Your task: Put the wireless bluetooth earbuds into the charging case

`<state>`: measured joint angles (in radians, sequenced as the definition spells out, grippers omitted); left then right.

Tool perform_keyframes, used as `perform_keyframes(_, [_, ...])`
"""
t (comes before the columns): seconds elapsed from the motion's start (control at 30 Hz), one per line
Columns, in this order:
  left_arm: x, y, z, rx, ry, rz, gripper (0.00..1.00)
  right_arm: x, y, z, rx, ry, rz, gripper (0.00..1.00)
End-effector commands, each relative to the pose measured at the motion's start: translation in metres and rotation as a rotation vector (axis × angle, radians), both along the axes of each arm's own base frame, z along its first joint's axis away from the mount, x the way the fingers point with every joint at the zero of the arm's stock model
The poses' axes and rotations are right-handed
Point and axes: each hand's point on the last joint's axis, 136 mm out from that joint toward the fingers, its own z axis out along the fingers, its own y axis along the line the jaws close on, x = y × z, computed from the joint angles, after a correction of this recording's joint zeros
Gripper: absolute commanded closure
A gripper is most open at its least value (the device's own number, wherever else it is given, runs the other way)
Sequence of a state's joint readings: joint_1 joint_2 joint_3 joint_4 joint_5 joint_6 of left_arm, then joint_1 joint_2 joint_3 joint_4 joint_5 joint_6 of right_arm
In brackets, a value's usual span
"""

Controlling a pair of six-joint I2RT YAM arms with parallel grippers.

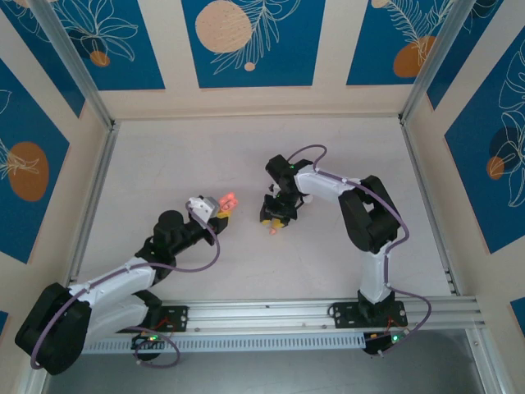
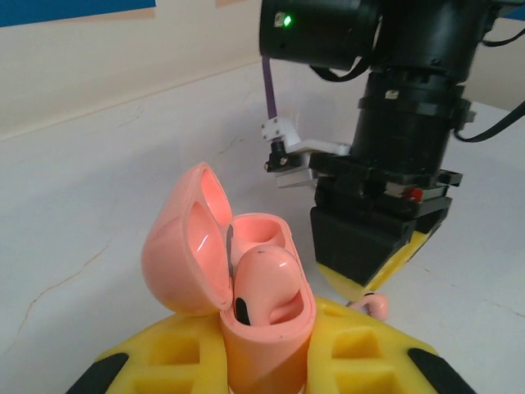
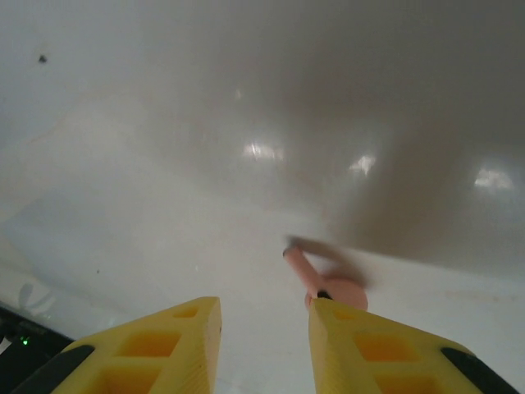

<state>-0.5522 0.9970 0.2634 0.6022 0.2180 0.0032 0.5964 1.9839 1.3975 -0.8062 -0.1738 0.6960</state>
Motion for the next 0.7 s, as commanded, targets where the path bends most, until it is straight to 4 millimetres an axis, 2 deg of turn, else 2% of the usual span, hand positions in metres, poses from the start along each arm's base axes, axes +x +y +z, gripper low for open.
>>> perform_keyframes(0.0, [-0.001, 0.005, -0.002, 0.029, -0.012, 0.017, 0.85, 0.002, 0.001, -0.002, -0.024, 0.003, 0.034, 0.66])
perform_keyframes(0.33, [-0.002, 0.007, -0.001, 0.037, -0.017, 0.022, 0.85, 0.001, 0.018, -0.015, -0.009, 0.026, 0.083, 0.66])
perform_keyframes(0.67, [-0.003, 0.008, -0.003, 0.045, -0.014, 0.023, 0.85, -0.017, 0.018, -0.01, -0.006, 0.04, 0.159, 0.69])
